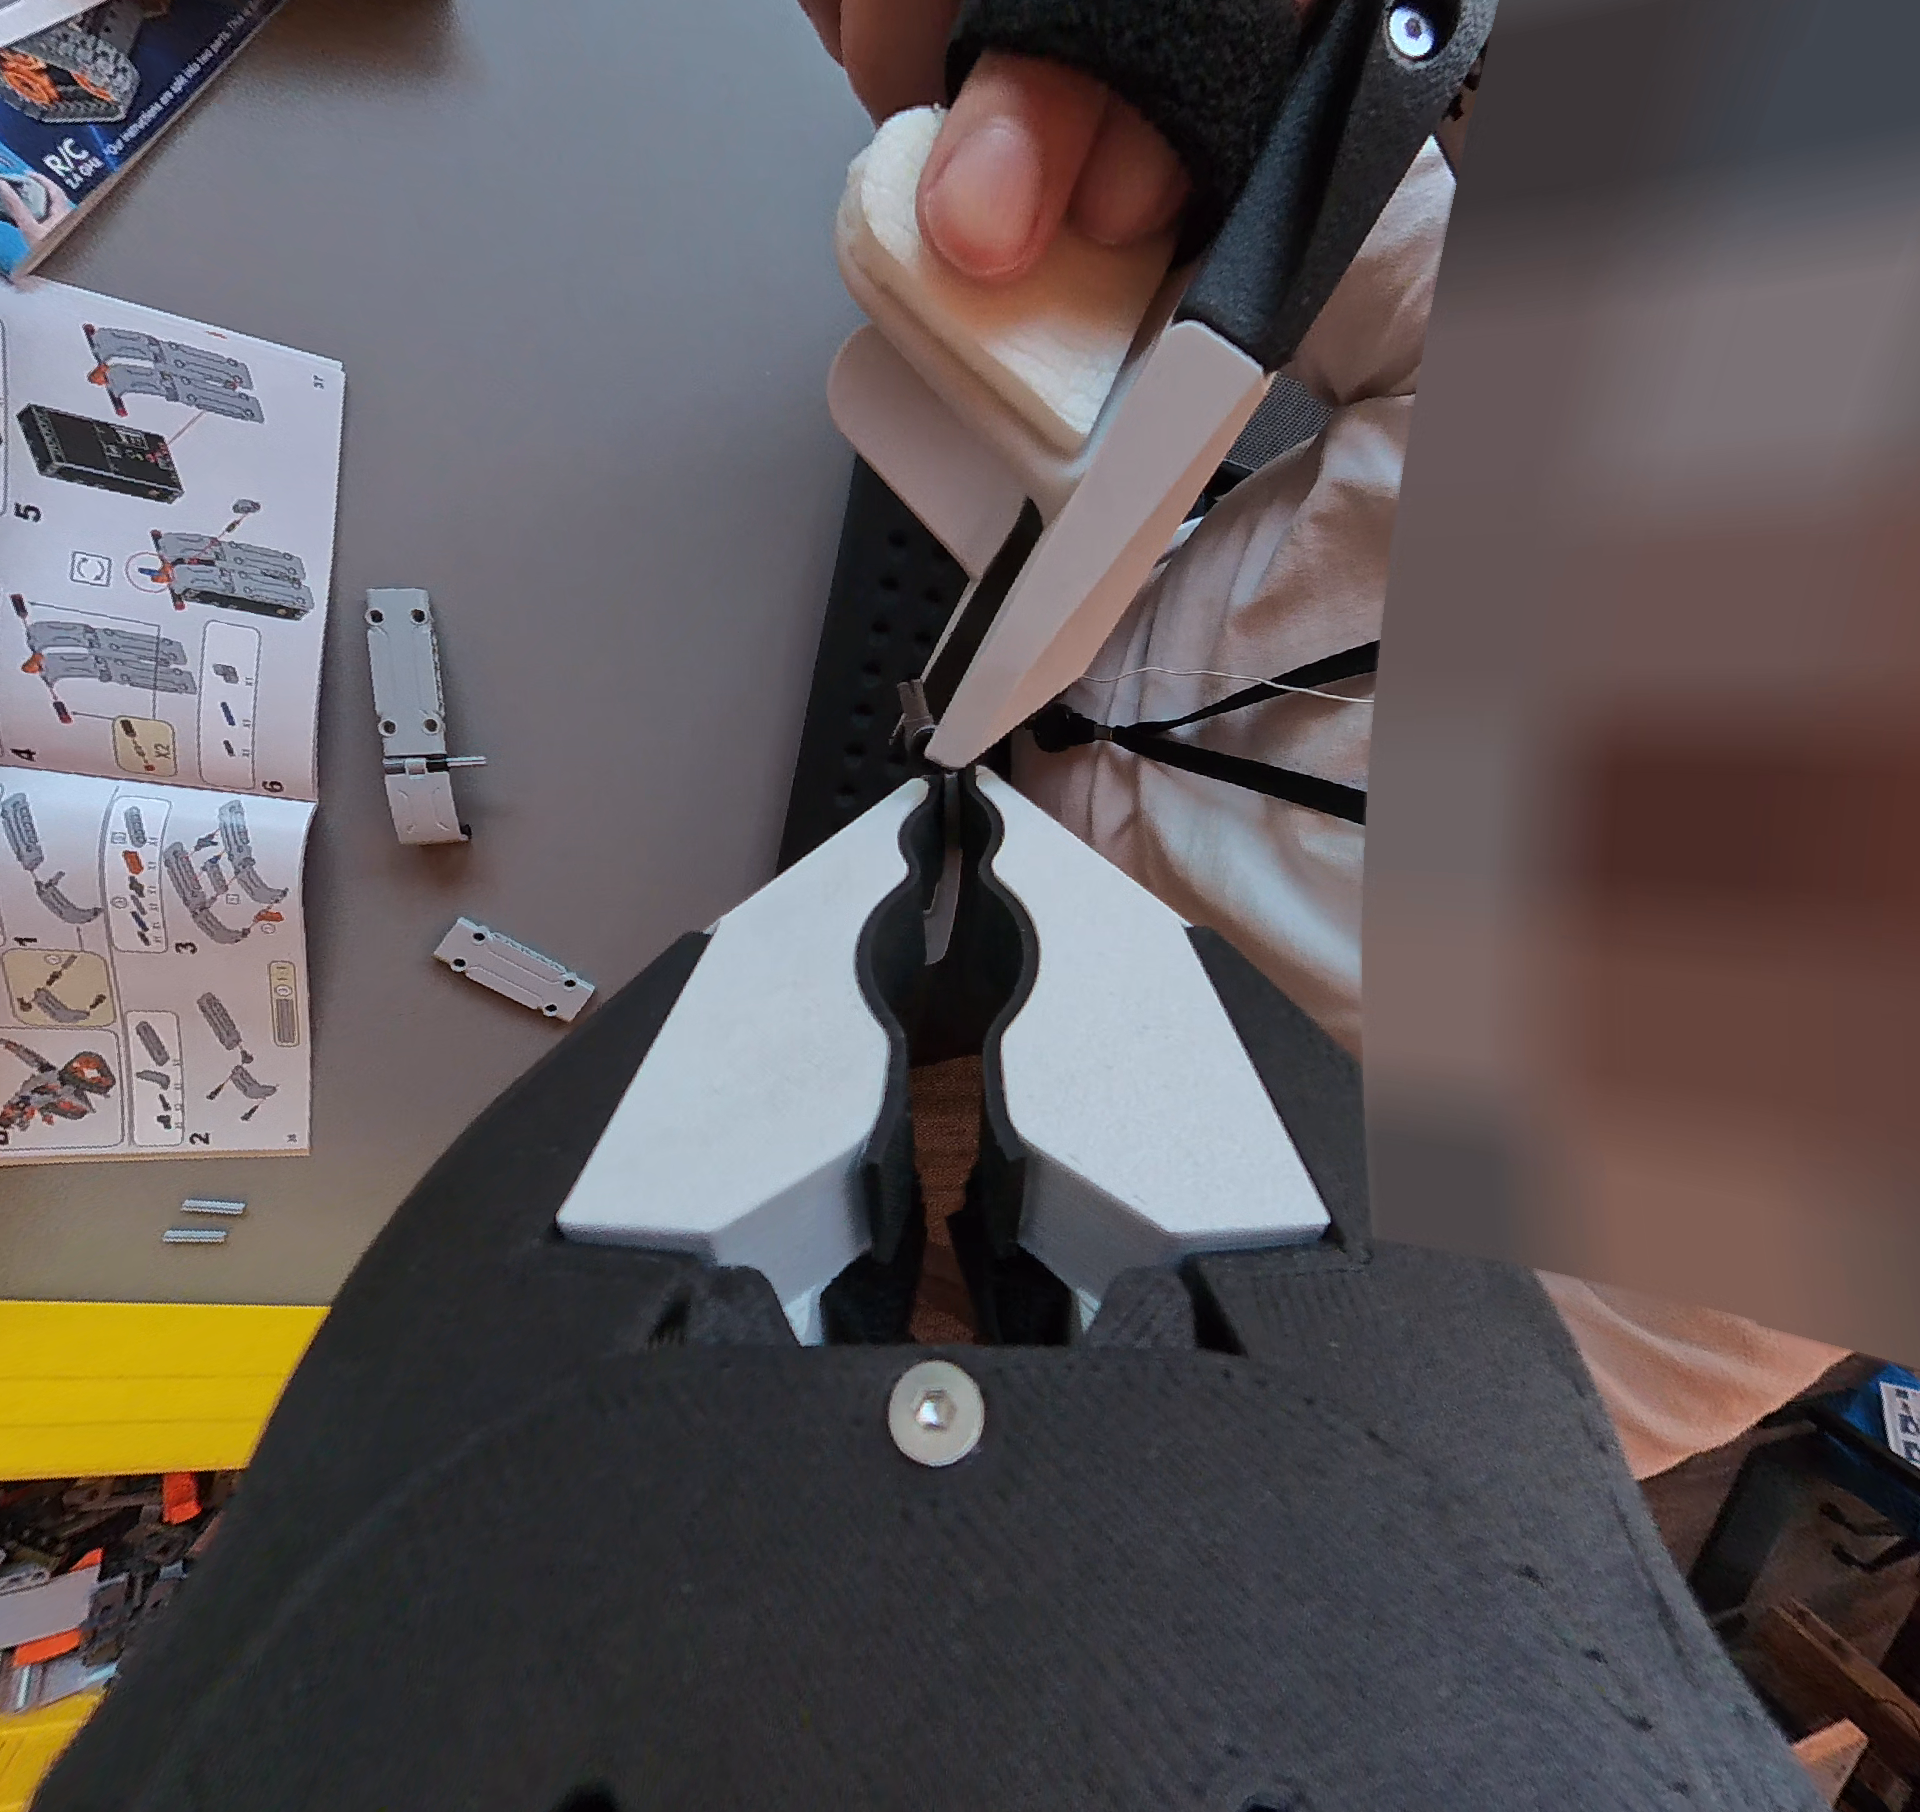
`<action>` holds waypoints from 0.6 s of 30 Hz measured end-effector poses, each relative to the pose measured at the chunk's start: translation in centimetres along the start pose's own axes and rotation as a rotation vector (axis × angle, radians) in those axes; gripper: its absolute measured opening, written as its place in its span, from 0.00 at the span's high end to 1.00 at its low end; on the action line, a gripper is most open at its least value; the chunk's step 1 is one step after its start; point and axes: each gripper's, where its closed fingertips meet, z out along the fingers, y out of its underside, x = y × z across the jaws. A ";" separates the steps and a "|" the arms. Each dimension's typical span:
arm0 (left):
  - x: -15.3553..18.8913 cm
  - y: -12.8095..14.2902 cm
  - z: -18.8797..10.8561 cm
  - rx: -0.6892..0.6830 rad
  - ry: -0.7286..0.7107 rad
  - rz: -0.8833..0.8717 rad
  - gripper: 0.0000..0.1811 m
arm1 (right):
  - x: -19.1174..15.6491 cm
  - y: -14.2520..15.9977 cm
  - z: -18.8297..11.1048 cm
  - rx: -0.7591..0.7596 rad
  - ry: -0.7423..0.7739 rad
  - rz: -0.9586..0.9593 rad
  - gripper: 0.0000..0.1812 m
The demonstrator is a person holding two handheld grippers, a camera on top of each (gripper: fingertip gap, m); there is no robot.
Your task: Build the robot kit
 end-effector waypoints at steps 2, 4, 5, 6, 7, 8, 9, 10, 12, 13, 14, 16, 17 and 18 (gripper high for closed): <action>-0.1 0.0 0.0 -0.001 0.001 -0.003 1.00 | 0.0 0.1 0.0 0.000 -0.003 0.003 0.78; -0.2 0.0 0.1 0.000 0.003 -0.005 1.00 | -0.1 0.2 0.0 -0.003 -0.007 0.003 0.79; -0.2 0.0 0.1 0.001 0.004 -0.006 1.00 | -0.2 0.2 0.0 -0.005 -0.008 0.002 0.79; -0.3 0.0 0.1 0.000 0.003 -0.007 1.00 | -0.2 0.3 0.1 -0.006 -0.010 0.003 0.79; -0.3 0.0 0.1 0.001 0.004 -0.007 1.00 | -0.2 0.3 0.1 -0.007 -0.012 0.005 0.79; -0.3 0.0 0.1 0.002 0.006 -0.008 1.00 | -0.3 0.3 0.1 -0.006 -0.015 0.006 0.80; -0.4 0.0 0.1 0.002 0.005 -0.008 1.00 | -0.3 0.3 0.1 -0.005 -0.019 0.008 0.81; -0.4 0.0 0.1 0.002 0.002 -0.009 1.00 | -0.4 0.4 0.1 -0.005 -0.025 0.011 0.82; -0.5 0.0 0.1 0.003 -0.003 -0.009 1.00 | -0.5 0.4 0.1 -0.006 -0.028 0.012 0.83; -0.5 0.0 0.1 0.003 -0.007 -0.007 1.00 | -0.5 0.4 0.2 -0.007 -0.028 0.012 0.83; -0.5 0.0 0.1 0.002 -0.011 -0.005 1.00 | -0.5 0.4 0.2 -0.007 -0.028 0.014 0.83; -0.5 0.0 0.1 -0.003 -0.017 -0.001 1.00 | -0.5 0.4 0.2 -0.004 -0.031 0.016 0.83; -0.5 0.0 0.1 -0.006 -0.021 -0.001 1.00 | -0.6 0.4 0.2 -0.004 -0.033 0.017 0.83; -0.5 0.0 0.2 -0.009 -0.025 -0.001 1.00 | -0.6 0.4 0.2 -0.006 -0.035 0.016 0.83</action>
